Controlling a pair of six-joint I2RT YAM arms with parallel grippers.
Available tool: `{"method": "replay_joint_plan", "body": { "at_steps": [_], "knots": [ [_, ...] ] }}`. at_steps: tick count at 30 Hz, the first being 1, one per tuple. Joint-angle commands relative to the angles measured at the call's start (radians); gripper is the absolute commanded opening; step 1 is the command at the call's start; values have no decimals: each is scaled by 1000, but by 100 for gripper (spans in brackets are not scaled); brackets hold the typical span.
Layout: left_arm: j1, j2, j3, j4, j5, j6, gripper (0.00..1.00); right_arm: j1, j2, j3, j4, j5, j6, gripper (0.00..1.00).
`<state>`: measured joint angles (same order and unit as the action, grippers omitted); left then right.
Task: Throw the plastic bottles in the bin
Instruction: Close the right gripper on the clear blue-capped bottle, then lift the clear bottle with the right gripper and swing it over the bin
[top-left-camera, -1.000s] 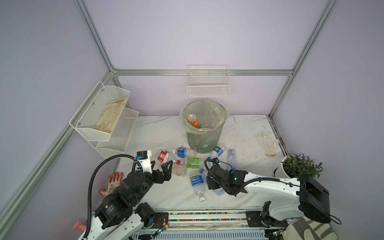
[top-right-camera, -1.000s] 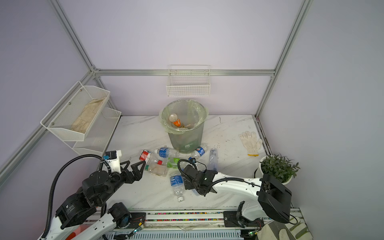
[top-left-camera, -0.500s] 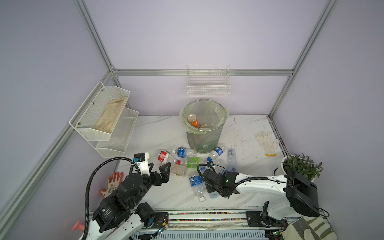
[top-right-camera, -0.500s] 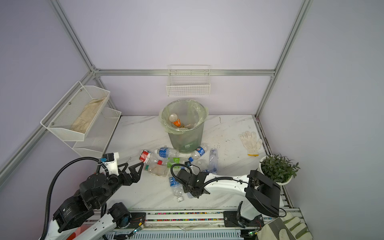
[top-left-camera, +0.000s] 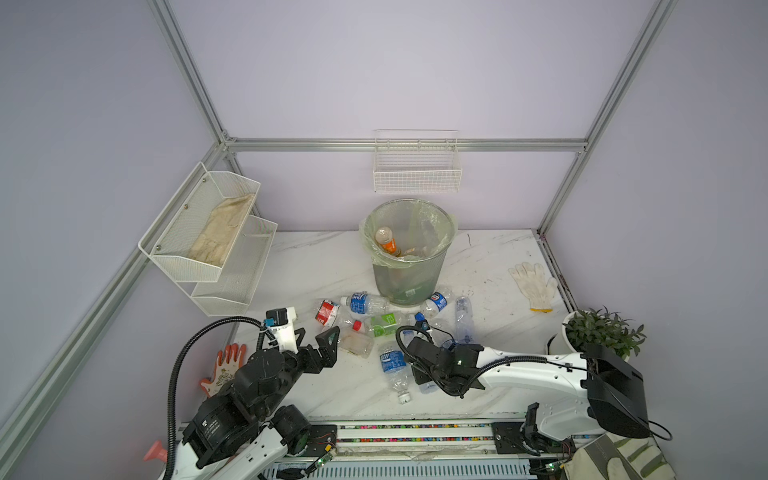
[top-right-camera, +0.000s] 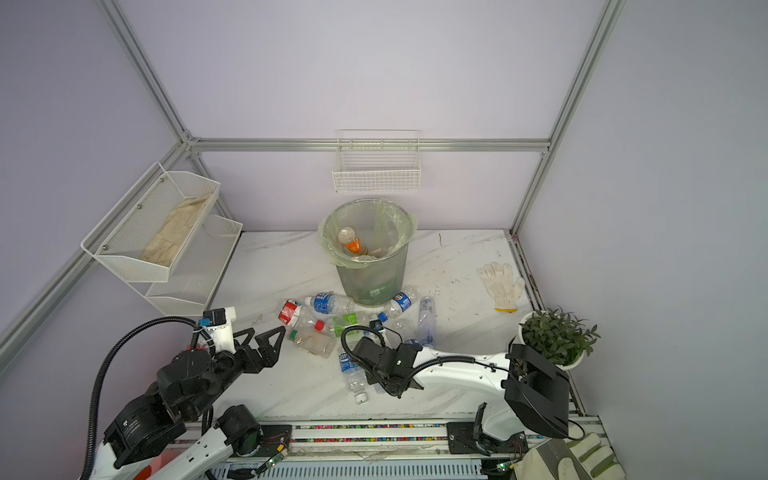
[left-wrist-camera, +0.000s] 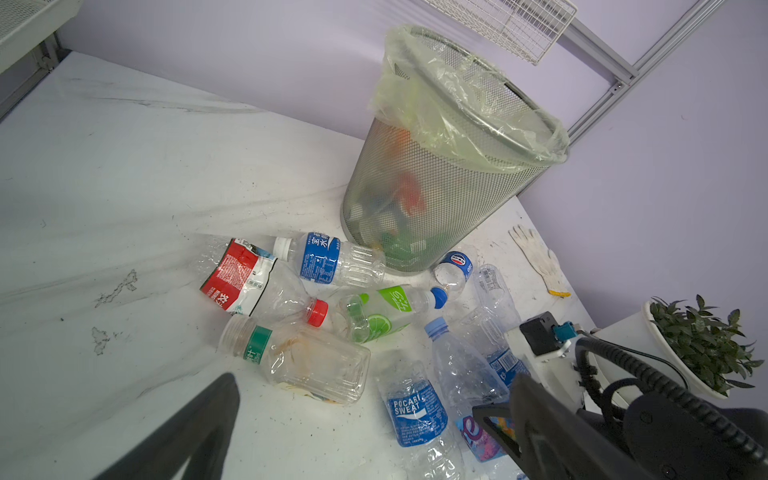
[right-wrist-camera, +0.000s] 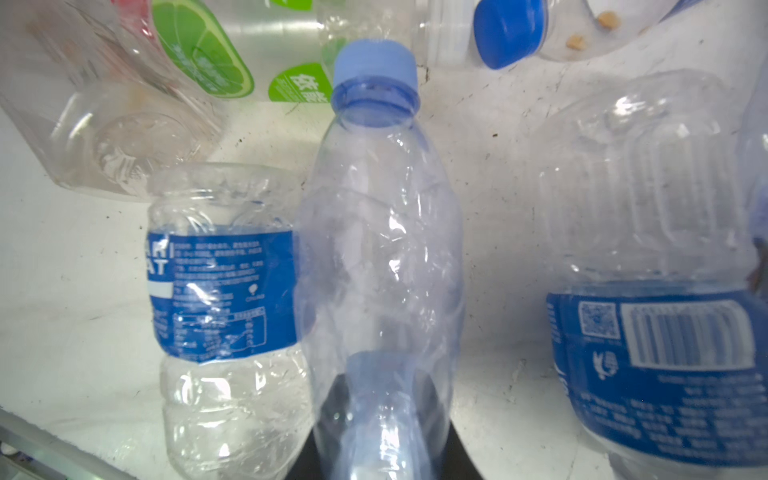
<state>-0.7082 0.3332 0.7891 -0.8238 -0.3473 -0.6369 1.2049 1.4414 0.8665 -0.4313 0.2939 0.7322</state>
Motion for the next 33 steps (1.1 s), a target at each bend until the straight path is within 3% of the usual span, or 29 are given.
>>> {"method": "replay_joint_plan", "body": {
  "at_steps": [1,9,20,33],
  "knots": [
    [1,-6,-36,9,-11,-12,100,13,-52,12,-18,33,18,18],
    [0,-5,-35,10,-13,-14,100,20,-193,-4,0,63,23,15],
    [1,10,-29,15,-15,-13,100,29,-488,-85,180,25,-31,15],
    [0,46,-29,48,-7,-10,100,27,-775,-124,275,11,-79,16]
  ]
}}
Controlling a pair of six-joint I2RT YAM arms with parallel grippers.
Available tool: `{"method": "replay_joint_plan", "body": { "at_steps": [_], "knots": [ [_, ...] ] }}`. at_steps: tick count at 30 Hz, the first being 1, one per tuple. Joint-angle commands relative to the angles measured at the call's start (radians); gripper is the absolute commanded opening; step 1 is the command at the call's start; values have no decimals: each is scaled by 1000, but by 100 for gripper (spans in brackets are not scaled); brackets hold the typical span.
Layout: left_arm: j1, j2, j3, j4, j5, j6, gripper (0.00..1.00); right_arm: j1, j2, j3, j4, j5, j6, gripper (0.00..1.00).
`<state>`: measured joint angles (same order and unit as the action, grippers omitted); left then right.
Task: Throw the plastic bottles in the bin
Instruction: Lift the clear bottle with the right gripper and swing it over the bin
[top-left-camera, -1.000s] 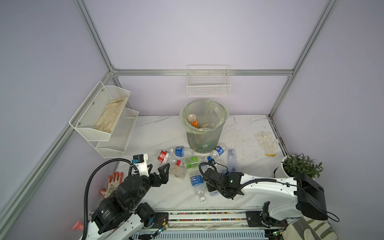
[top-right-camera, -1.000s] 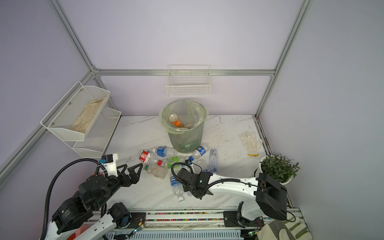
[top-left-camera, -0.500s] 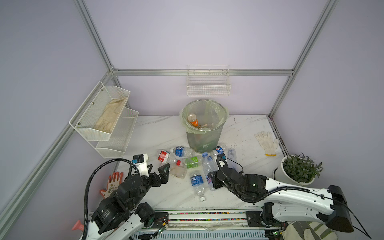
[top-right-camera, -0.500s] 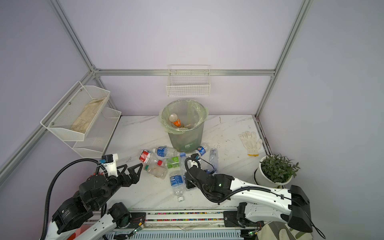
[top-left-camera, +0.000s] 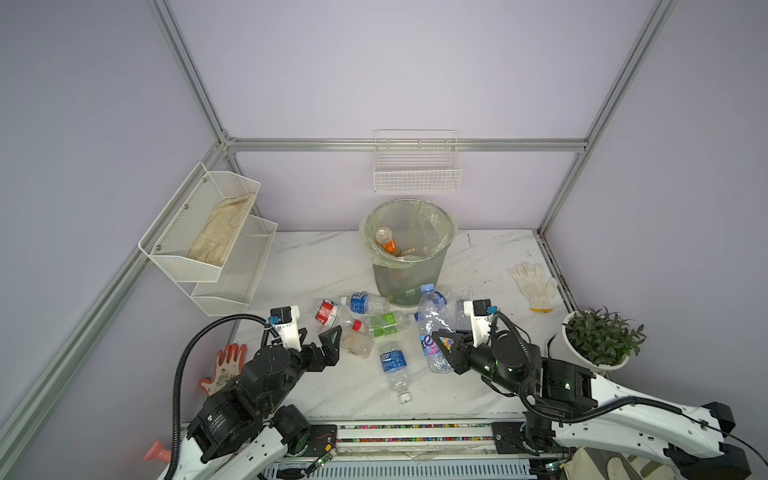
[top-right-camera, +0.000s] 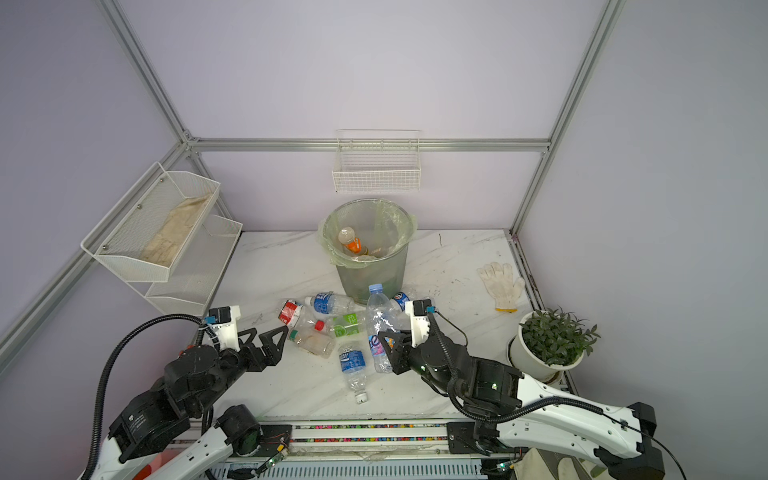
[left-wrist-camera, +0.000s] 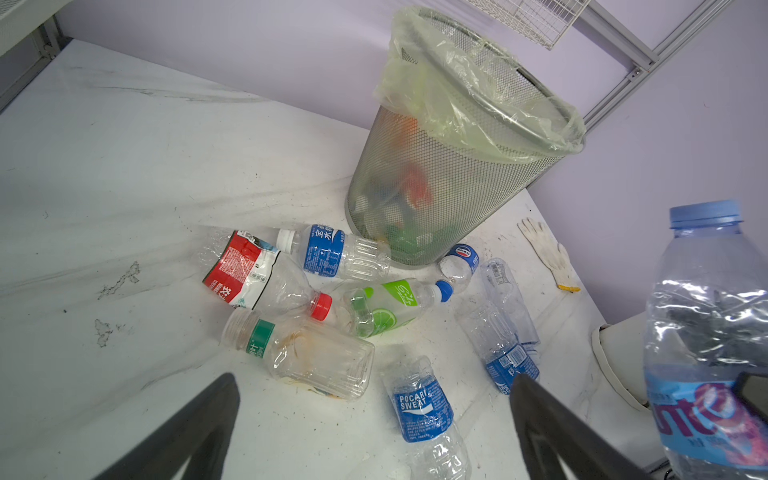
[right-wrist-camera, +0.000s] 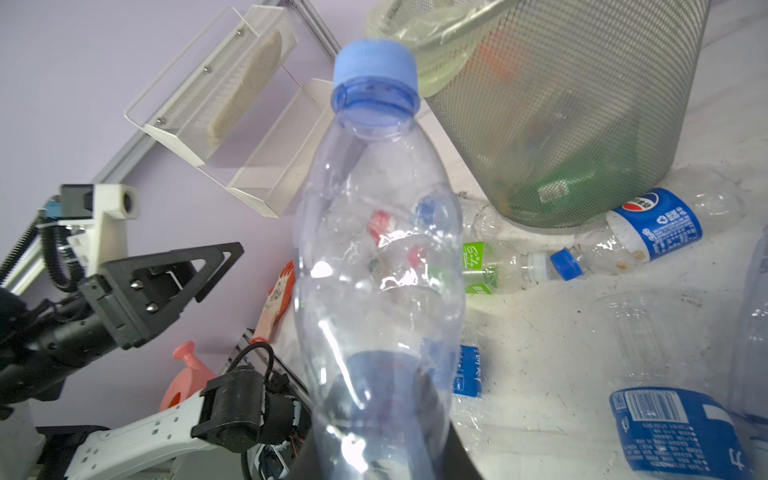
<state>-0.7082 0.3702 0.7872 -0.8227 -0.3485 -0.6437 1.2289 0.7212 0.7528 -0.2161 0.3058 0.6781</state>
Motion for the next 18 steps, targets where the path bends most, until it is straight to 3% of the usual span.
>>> {"method": "replay_joint_plan", "body": {
  "at_steps": [1,11,18],
  "knots": [
    [0,12,-26,49,-5,-2,100,5,-84,-13,65,7,-29,16],
    [1,22,-19,57,-3,2,100,4,-335,23,4,154,-66,20],
    [-1,24,-17,57,3,0,100,4,-345,91,-43,229,-102,21]
  ]
}}
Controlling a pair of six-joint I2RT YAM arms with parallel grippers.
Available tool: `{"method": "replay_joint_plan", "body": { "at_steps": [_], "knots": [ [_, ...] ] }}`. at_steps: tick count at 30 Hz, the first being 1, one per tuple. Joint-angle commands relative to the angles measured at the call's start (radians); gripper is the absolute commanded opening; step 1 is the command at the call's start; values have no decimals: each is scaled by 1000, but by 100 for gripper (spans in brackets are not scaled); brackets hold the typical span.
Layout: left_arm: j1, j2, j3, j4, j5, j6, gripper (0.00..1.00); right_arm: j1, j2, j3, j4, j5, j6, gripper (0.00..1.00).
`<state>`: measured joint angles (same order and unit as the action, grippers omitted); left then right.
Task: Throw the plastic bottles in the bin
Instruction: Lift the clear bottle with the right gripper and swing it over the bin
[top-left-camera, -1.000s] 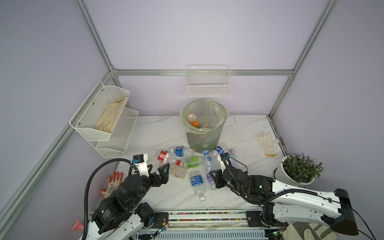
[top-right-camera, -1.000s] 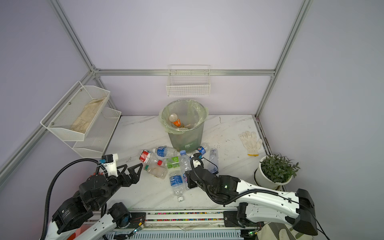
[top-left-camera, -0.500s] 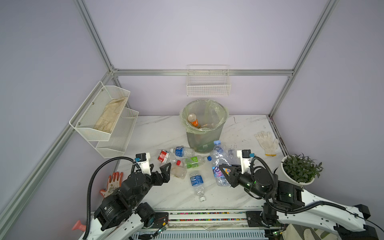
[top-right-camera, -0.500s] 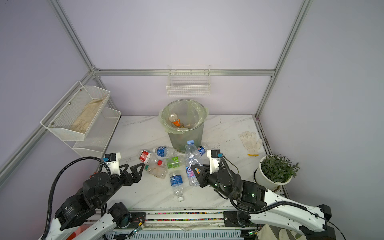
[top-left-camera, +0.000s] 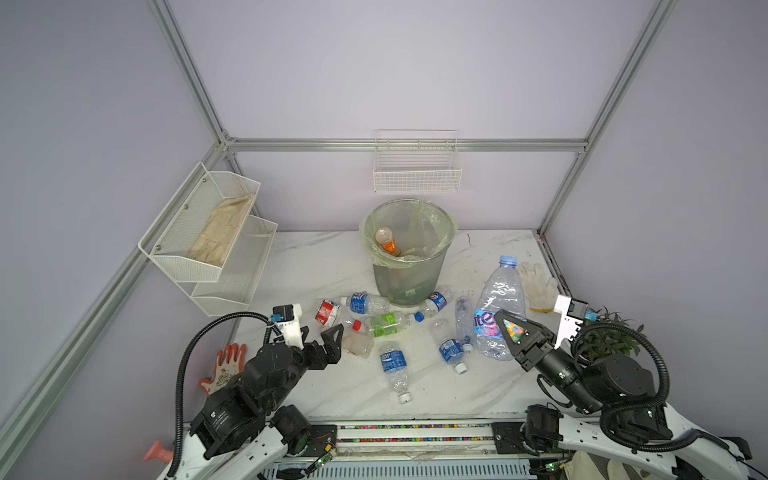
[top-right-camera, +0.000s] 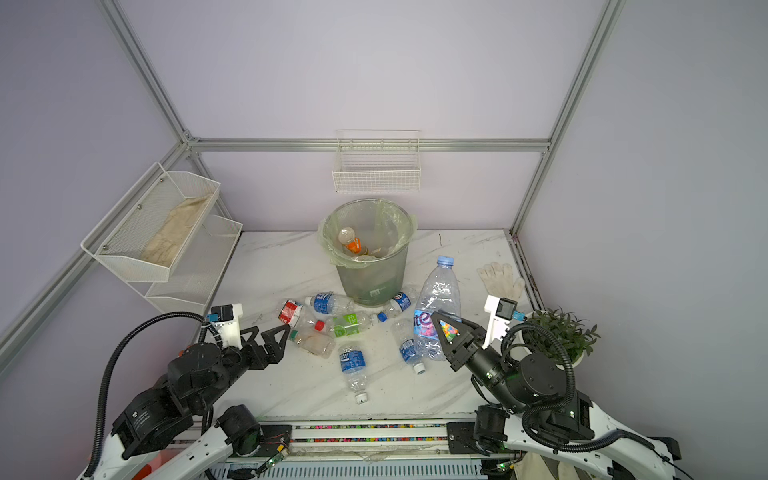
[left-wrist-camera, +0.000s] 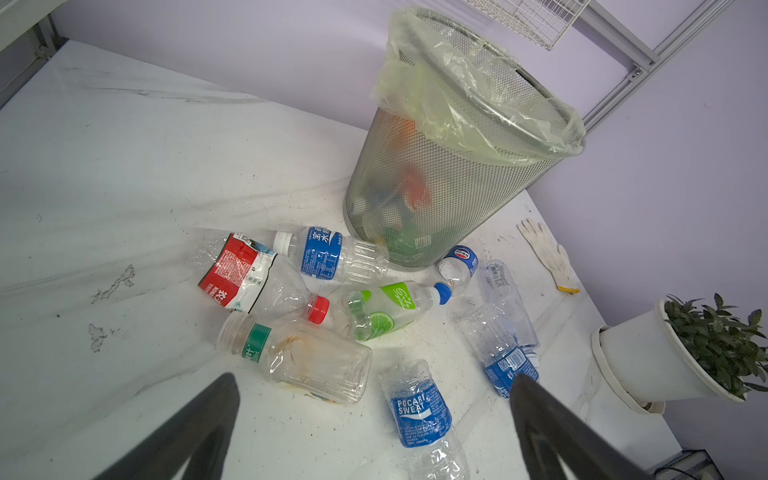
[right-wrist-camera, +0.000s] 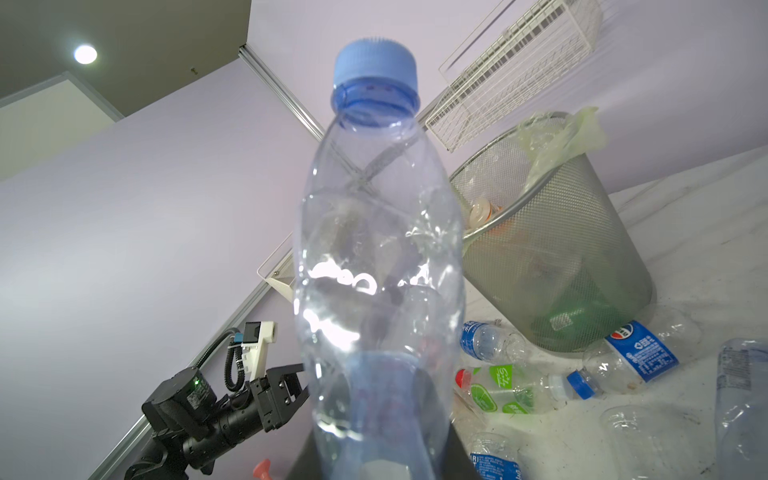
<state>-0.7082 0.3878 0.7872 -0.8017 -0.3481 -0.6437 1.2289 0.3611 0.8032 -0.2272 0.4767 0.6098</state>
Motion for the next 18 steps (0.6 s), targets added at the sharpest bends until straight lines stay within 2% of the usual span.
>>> {"method": "replay_joint_plan", "body": {
  "at_steps": [1,6,9,16,17,18],
  "knots": [
    [0,6,-17,36,3,-1,100,4,32,55,-41,73,-37,21],
    [1,10,-8,35,5,-4,100,4,153,130,-22,123,-83,22],
    [1,10,-5,35,8,-3,100,4,281,221,-5,210,-137,24],
    [-2,-1,0,26,17,-17,100,-19,787,643,11,465,-374,38],
    [1,-5,5,20,18,-19,100,-51,862,708,0,462,-402,39],
    [0,-10,9,14,17,-20,100,-103,918,765,-24,412,-399,39]
  ]
}}
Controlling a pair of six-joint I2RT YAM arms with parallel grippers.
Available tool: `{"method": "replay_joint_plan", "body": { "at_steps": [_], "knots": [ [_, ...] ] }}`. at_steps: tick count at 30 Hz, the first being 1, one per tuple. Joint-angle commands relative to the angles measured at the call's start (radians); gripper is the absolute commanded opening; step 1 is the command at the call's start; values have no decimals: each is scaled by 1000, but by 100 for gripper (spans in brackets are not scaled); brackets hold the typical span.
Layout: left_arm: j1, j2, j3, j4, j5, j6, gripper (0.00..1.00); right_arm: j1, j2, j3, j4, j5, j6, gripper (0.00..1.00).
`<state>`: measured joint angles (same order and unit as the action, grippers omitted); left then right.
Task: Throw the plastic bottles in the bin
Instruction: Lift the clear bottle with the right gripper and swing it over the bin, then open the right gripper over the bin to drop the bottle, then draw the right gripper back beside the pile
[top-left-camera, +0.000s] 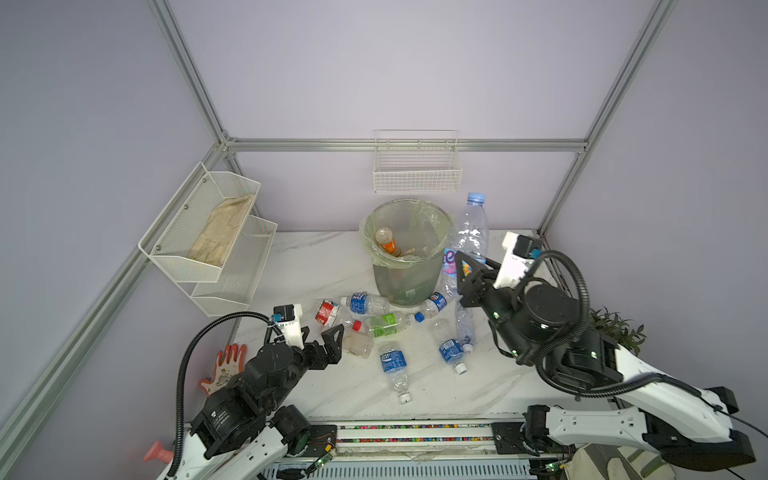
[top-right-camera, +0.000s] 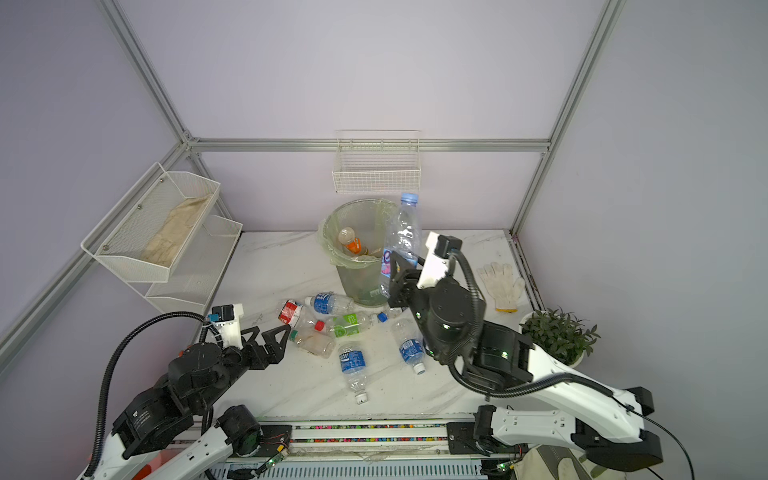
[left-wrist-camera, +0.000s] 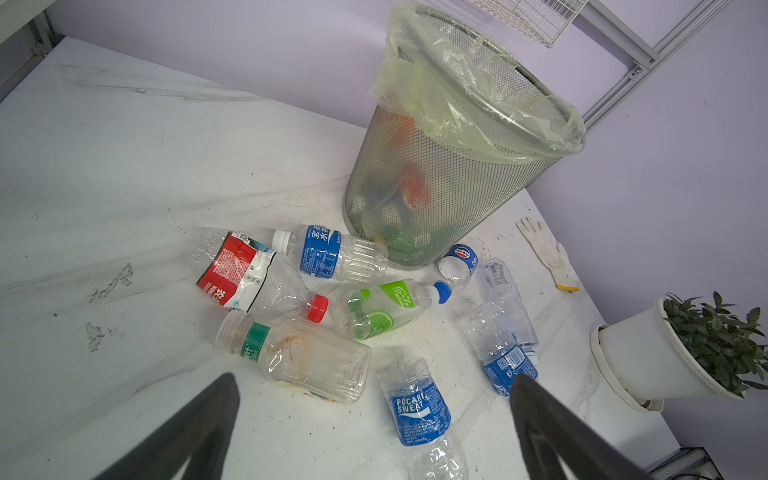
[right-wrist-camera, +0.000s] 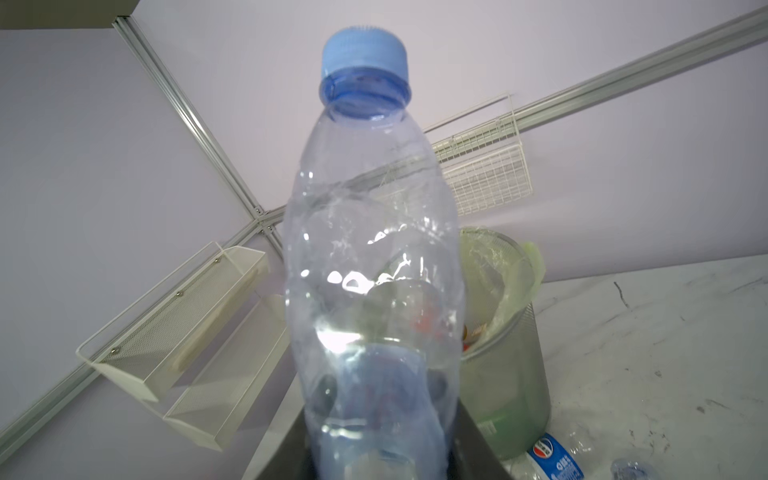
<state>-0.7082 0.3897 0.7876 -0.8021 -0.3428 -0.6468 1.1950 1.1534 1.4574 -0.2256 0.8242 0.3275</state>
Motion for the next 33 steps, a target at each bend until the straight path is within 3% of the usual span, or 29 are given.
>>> {"method": "replay_joint_plan", "body": {
  "at_steps": [1,2,3,5,9,14,33],
  "knots": [
    [0,-17,10,6,9,-17,100,-160,189,188,-92,-52,-71,40],
    [0,-23,14,-3,4,-16,100,-250,261,252,-155,-183,-36,43],
    [-2,-28,17,-11,2,-17,100,-305,319,303,-190,-277,-30,53],
    [1,-41,22,-31,1,-20,100,-361,434,394,-255,-388,-64,97],
    [1,-72,32,-77,-7,-24,100,-364,540,498,-398,-430,-70,98],
    [0,-115,13,-101,-27,-33,100,-361,326,263,-183,-458,-70,97],
    [1,-12,-17,-39,3,-36,100,-360,40,-50,-140,-431,-3,97]
  ]
}}
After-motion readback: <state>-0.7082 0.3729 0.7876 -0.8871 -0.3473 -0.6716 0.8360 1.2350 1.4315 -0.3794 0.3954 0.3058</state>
